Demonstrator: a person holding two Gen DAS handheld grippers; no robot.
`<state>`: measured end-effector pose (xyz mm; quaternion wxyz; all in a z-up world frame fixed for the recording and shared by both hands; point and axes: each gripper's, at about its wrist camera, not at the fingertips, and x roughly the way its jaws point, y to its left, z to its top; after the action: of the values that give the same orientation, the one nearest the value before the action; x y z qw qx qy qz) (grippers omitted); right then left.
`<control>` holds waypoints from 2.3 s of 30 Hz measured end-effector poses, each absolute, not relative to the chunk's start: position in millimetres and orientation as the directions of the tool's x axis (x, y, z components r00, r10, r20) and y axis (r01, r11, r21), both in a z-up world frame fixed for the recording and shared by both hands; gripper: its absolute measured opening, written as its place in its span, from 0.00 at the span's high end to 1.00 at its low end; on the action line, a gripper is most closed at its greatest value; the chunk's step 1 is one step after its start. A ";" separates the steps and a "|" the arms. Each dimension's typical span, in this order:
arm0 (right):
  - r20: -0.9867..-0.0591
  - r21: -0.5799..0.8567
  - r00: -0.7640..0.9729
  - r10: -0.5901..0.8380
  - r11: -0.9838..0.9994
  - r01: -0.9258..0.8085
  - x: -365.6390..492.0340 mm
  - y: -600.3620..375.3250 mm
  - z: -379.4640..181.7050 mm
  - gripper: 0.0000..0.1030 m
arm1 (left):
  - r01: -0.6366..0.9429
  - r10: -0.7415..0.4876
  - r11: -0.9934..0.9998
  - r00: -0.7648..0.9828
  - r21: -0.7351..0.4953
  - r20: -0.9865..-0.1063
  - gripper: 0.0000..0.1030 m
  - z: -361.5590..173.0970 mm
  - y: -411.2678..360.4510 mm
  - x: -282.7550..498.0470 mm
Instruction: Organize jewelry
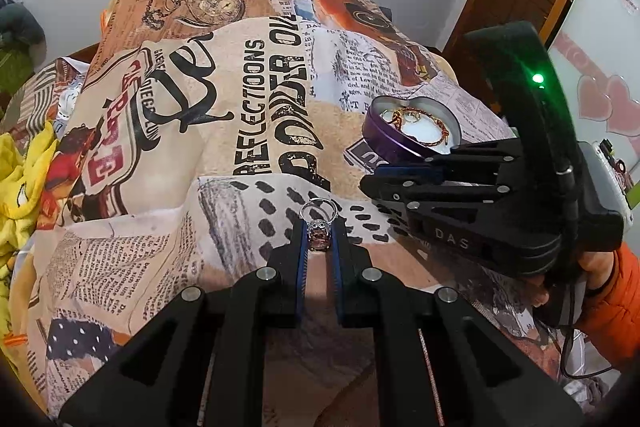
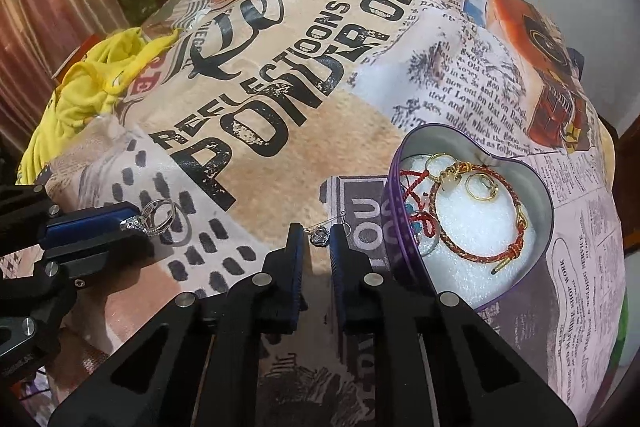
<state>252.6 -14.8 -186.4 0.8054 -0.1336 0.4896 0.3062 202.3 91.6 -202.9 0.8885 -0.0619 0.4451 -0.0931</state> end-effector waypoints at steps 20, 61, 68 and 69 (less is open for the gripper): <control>-0.730 0.095 0.513 0.451 0.811 -0.578 233.2 -84.6 -103.3 0.89 | 0.163 -0.227 0.974 0.642 -0.160 -0.732 0.90 -156.1 40.7 226.6; -0.721 0.175 0.508 0.471 0.833 -0.524 271.6 -120.0 -103.9 0.73 | 0.229 -0.280 0.958 0.595 -0.175 -0.753 0.89 -160.3 -1.3 272.1; -0.623 0.142 0.622 0.475 0.850 -0.507 235.8 -135.9 -49.4 0.73 | 0.191 -0.226 0.974 0.731 -0.124 -0.644 0.89 -92.4 7.4 227.0; -0.597 0.133 0.646 0.475 0.854 -0.504 226.8 -139.3 -38.4 0.73 | 0.188 -0.220 0.975 0.748 -0.119 -0.627 0.89 -83.9 7.6 221.2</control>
<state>226.8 -139.3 -38.4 0.9070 -0.0225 0.3227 0.2697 221.2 7.6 -83.9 0.9345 -0.0240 0.3381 -0.1092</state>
